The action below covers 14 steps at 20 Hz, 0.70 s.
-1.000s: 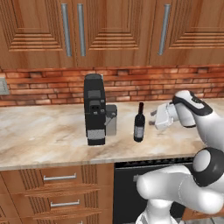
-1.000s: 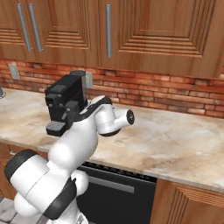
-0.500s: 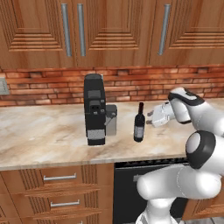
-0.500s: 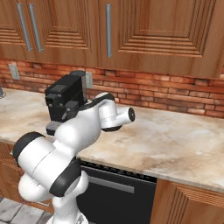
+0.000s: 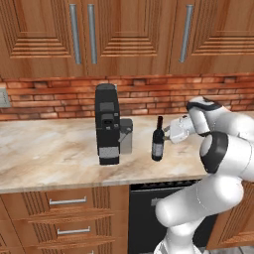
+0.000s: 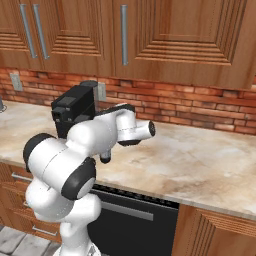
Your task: There is a wine glass and glass cup on the dining counter. Place the wine bottle next to the wine glass and the juice bottle next to the glass cup.
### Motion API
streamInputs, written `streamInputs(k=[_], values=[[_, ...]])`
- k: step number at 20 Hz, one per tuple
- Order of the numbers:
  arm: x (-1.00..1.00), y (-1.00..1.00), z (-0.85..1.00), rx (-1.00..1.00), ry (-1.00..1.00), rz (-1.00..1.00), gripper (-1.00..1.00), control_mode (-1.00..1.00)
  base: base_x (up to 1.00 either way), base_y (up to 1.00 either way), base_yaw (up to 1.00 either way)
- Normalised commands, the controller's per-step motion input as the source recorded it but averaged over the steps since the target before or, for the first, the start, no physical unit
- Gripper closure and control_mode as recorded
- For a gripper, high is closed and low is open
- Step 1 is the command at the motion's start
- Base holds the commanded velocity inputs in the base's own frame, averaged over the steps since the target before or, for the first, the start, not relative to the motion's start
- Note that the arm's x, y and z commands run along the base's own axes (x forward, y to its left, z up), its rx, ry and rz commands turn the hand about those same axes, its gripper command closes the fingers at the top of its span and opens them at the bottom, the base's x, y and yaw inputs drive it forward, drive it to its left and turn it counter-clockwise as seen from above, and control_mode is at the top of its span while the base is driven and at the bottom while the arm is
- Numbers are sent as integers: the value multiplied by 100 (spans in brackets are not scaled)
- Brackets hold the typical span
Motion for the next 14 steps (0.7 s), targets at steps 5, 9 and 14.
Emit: streamInputs(k=[5, 9, 14], values=[[18, 0, -11, 0, 0, 5, -100, -100, 0, 0, 0], [9, 1, -10, 0, 0, 4, -100, -100, 0, 0, 0], [7, 9, -9, 1, 0, 1, -100, -100, 0, 0, 0]])
